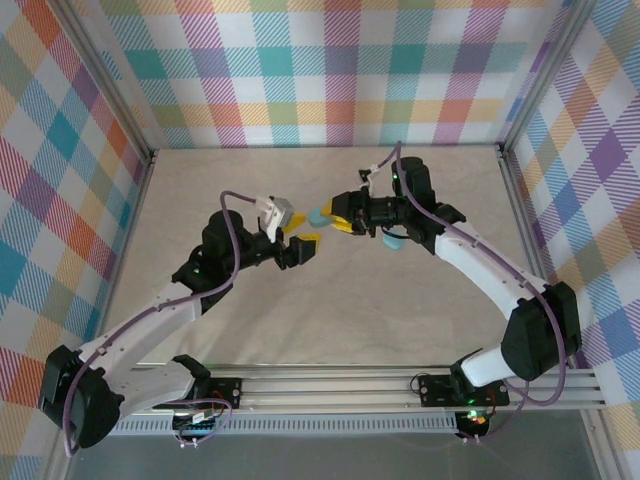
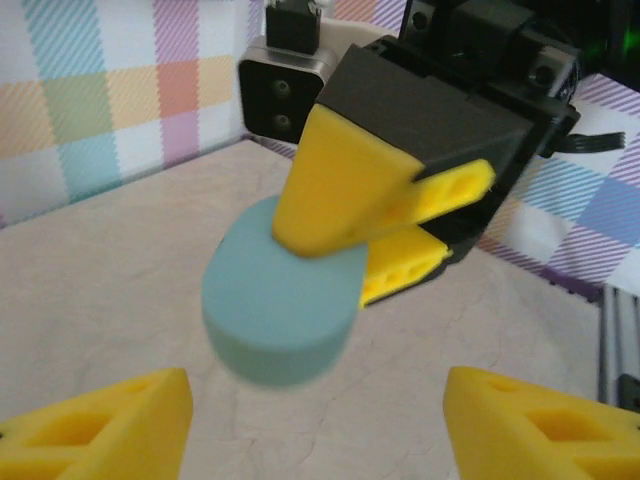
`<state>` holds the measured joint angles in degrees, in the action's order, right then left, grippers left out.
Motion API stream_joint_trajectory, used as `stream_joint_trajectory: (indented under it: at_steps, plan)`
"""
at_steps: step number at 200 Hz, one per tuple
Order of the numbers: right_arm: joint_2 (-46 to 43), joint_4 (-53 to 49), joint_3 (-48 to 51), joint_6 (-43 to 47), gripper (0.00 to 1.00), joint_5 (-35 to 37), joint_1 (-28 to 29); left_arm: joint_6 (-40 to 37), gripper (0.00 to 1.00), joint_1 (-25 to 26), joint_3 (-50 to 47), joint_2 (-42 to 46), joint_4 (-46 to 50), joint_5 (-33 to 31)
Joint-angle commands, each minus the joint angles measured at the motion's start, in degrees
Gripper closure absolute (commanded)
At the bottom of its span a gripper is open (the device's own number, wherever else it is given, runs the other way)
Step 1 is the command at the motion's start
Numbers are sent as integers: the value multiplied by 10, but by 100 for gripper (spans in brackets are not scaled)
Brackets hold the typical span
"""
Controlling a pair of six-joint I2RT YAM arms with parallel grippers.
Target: Insert wireless bluetooth earbuds into charging case
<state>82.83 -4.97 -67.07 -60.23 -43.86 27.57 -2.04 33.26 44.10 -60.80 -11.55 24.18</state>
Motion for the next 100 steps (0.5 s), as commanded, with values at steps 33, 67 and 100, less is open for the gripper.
stream_joint_trajectory:
  at_steps: [33, 67, 100]
  plan:
    - [78, 31, 19, 28, 75, 50, -19, -24, 28, -2, -27, 65, 69, -61]
    - [167, 15, -19, 65, 75, 69, -12, -24, 26, -5, -49, 100, 94, -106]
    - [283, -3, -116, 86, 76, 48, 11, -20, 24, -7, -69, 134, 112, -133]
